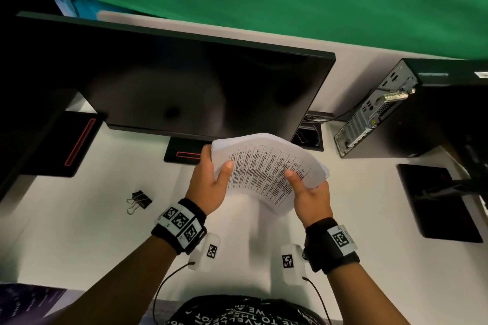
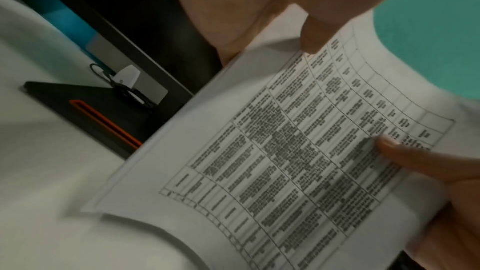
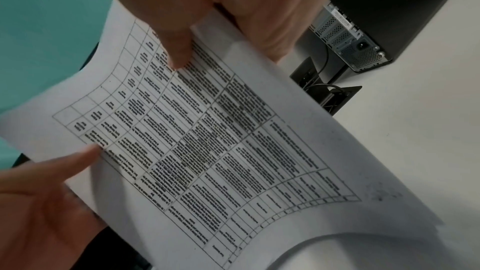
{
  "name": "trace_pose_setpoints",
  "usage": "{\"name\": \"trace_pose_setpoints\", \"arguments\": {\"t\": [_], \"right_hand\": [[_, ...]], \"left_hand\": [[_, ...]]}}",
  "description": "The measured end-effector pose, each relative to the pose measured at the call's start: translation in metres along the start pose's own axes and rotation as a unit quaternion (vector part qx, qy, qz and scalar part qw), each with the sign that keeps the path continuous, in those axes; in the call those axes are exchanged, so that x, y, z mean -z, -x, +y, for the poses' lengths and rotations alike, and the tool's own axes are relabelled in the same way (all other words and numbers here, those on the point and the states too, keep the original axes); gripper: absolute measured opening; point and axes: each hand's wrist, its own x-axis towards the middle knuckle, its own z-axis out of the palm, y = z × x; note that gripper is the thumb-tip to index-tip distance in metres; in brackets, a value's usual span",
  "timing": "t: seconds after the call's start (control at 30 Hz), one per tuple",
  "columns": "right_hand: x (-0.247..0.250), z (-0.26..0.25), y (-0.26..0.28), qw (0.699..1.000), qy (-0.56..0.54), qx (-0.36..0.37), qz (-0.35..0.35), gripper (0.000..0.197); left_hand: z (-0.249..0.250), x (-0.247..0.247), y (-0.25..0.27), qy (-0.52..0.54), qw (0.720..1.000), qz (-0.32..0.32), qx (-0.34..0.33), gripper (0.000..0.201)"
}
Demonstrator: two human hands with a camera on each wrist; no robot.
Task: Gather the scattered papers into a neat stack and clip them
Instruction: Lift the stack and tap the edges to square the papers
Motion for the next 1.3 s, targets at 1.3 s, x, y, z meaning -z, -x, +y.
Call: {"name": "trace_pose_setpoints", "arguments": {"t": [1.3], "right_hand": [[0.008,0.029,0.003,0.982,0.184,0.045,-0.018,0.035]], "left_hand": [[-0.041,-0.006,0.012,-0.146,0.986,-0.033,0.066,0.049]]}}
